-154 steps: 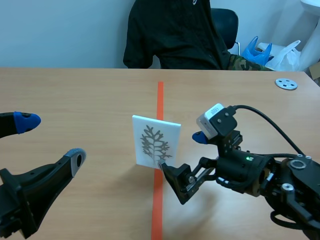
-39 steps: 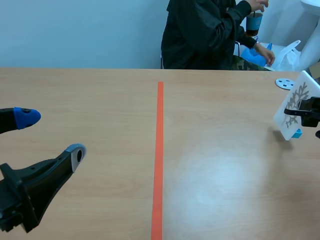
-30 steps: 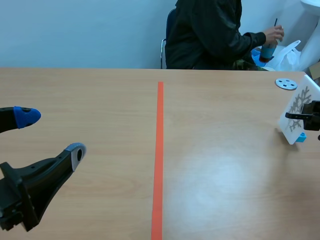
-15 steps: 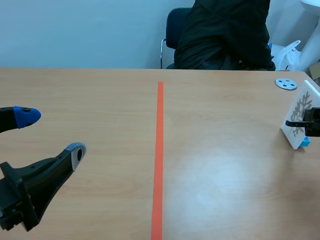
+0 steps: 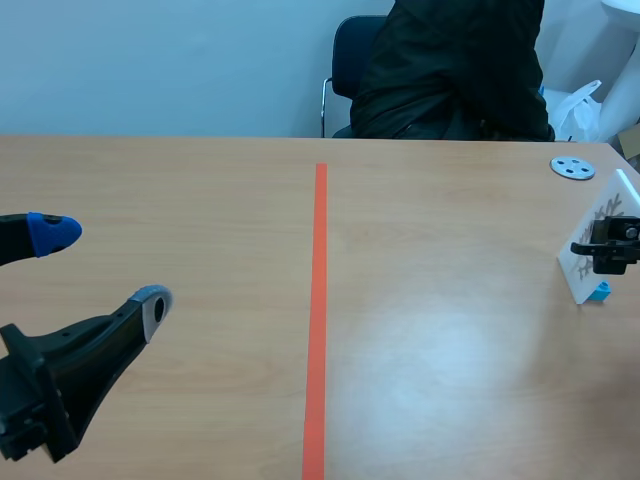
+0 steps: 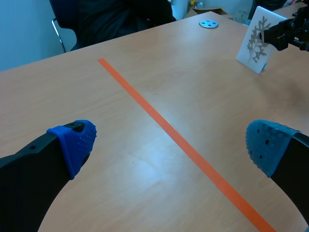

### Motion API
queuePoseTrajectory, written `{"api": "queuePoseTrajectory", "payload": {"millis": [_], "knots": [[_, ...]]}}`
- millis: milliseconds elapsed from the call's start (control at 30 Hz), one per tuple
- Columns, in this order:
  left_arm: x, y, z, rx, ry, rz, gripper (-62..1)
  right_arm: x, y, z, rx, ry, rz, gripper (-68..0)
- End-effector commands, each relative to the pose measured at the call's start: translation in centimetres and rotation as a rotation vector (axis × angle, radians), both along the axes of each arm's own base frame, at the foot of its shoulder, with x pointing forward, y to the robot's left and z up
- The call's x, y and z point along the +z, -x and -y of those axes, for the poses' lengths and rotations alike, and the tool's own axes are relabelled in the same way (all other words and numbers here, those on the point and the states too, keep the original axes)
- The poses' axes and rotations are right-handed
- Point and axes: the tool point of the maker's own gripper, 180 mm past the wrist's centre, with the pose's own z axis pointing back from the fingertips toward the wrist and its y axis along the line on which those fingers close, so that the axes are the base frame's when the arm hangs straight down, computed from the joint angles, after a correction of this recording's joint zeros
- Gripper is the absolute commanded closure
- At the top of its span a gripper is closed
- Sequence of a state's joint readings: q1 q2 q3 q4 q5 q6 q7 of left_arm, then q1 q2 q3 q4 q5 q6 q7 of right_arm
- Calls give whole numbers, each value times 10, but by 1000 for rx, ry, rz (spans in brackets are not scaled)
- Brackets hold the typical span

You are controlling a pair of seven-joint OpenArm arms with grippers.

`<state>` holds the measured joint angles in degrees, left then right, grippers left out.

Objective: Sort the leaf by its shape. The table is split by an orange tape line. A compound leaf with several leaflets goes to the left side, a simple leaf with one blade goes to the right side. Return to the home posture when a red brick is placed on the table.

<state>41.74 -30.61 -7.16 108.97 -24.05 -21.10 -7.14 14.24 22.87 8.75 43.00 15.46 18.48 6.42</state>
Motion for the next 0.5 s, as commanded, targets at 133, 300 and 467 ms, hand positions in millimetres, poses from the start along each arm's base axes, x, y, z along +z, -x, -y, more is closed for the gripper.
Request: {"api": "queuePoseTrajectory", "payload": {"millis": [133, 300, 467], "knots": [[7, 0, 3, -3, 22, 19, -623, 41, -11, 16, 36, 13, 102, -449], [7, 0, 3, -3, 22, 19, -623, 67, -15, 16, 87, -34, 152, -562], [7, 0, 3, -4, 22, 19, -623, 98, -17, 9, 181, 4, 179, -679]]}}
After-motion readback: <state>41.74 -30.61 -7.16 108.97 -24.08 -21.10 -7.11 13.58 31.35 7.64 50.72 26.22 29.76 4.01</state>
